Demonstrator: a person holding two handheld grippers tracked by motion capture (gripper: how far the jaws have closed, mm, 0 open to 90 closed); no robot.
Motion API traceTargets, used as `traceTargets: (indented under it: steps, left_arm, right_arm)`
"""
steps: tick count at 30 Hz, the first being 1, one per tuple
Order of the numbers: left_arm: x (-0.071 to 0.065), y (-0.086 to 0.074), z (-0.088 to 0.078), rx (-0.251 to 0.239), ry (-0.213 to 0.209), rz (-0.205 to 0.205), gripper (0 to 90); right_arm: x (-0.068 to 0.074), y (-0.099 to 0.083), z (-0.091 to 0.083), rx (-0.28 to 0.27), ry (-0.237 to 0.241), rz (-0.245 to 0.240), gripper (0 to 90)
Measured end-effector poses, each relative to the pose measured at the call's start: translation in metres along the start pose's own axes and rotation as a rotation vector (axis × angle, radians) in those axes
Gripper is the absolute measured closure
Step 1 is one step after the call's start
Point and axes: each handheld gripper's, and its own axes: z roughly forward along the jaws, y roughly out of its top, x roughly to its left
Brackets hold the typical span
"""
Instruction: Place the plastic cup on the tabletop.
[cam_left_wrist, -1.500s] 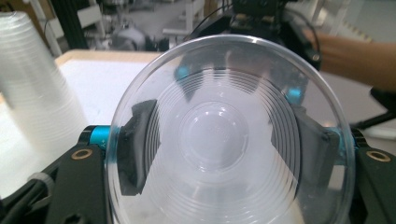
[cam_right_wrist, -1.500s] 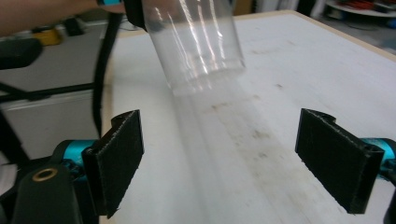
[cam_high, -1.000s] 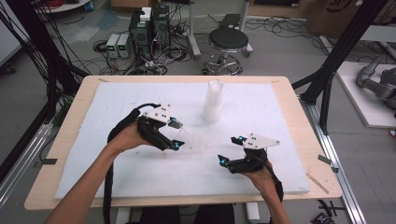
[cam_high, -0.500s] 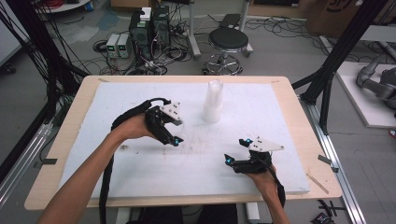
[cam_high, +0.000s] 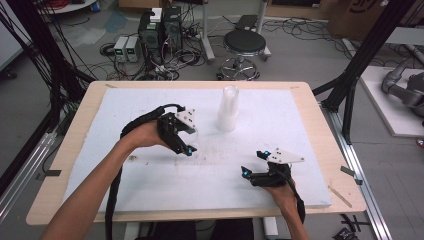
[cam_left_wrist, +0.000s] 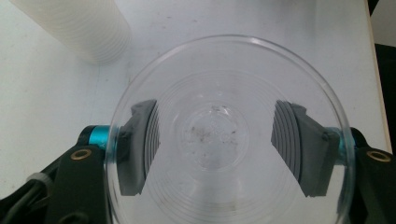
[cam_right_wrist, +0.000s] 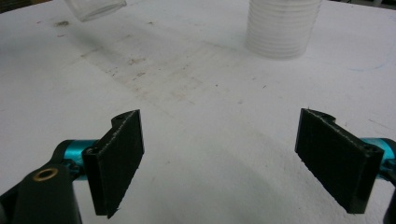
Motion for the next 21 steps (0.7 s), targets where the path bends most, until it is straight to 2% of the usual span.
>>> traceTargets:
  steps: [9,16,21]
  left_arm:
    - [0.002,-0.002,0.005,0.019,0.002,-0.006,32.0]
    - [0.006,0.000,0.022,0.093,-0.004,-0.013,32.0]
    - [0.006,0.000,0.032,0.106,-0.012,-0.016,32.0]
  right_arm:
    - [0.000,0.000,0.001,0.011,0.002,-0.008,15.2]
    - [0.000,0.000,0.002,0.013,0.001,-0.014,15.2]
    - [0.001,0.001,0.002,0.017,-0.001,-0.013,15.2]
